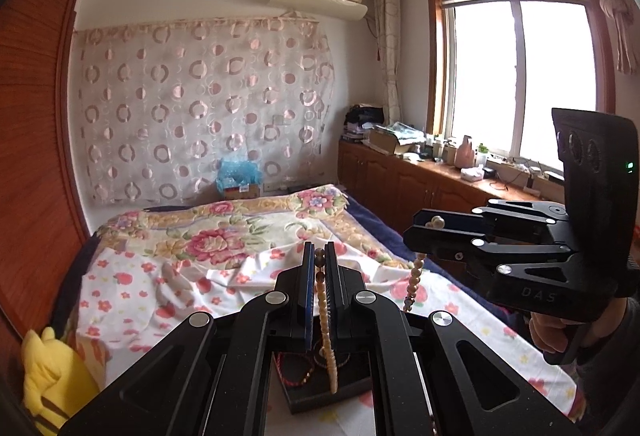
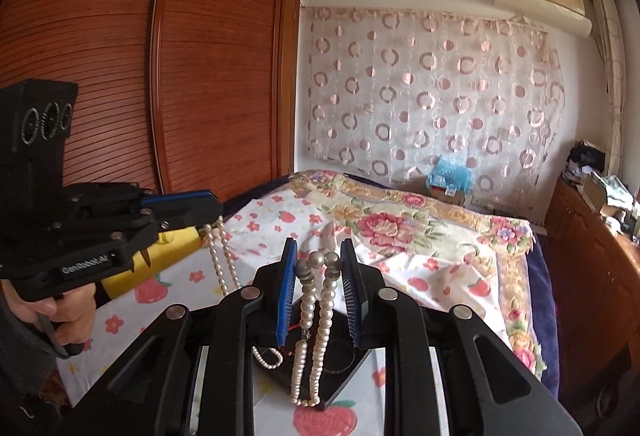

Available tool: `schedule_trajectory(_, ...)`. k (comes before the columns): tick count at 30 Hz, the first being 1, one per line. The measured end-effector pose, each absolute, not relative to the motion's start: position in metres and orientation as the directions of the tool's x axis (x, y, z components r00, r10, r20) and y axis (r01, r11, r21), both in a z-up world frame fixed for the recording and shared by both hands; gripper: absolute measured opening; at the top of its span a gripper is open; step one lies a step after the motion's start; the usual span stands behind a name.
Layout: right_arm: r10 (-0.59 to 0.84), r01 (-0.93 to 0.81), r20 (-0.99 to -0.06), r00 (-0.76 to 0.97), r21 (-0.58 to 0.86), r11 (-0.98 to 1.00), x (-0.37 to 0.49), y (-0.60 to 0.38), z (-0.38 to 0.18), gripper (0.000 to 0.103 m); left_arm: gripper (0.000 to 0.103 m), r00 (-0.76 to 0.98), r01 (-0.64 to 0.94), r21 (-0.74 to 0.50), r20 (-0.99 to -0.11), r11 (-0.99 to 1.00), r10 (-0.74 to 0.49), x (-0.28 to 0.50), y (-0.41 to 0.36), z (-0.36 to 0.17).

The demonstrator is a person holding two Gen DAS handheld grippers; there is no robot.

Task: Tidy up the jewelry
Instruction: 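Lower the pearls into the box and open both tools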

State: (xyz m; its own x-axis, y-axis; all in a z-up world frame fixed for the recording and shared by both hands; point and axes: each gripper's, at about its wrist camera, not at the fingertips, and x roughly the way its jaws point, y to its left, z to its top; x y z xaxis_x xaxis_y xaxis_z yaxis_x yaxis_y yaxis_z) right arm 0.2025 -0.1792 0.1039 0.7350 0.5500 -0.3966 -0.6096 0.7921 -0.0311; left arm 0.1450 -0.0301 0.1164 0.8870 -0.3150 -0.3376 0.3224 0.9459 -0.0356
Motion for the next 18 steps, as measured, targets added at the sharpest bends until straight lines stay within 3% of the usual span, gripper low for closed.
schedule_trajectory(5, 0.552, -0.611, -0.402, 0.730, -0.022, 0.792, 0.216, -0.179, 0.103, 0.024, 0.004, 0.875, 0.321, -0.048, -0.366, 0.946, -0.316, 0.169, -0.031, 0.103)
schedule_trajectory(12, 0.533, -0.607, -0.505, 0.679, 0.024, 0.795, 0.251, -0.165, 0.052, 0.024, 0.004, 0.836, 0.301, -0.088, -0.455, 0.949, -0.308, 0.203, -0.025, 0.060)
schedule_trajectory(18, 0.498, -0.584, -0.590, 0.635, 0.055, 0.810, 0.267, -0.157, 0.000, 0.025, 0.004, 0.831, 0.302, -0.103, -0.459, 0.948, -0.315, 0.215, -0.020, 0.056)
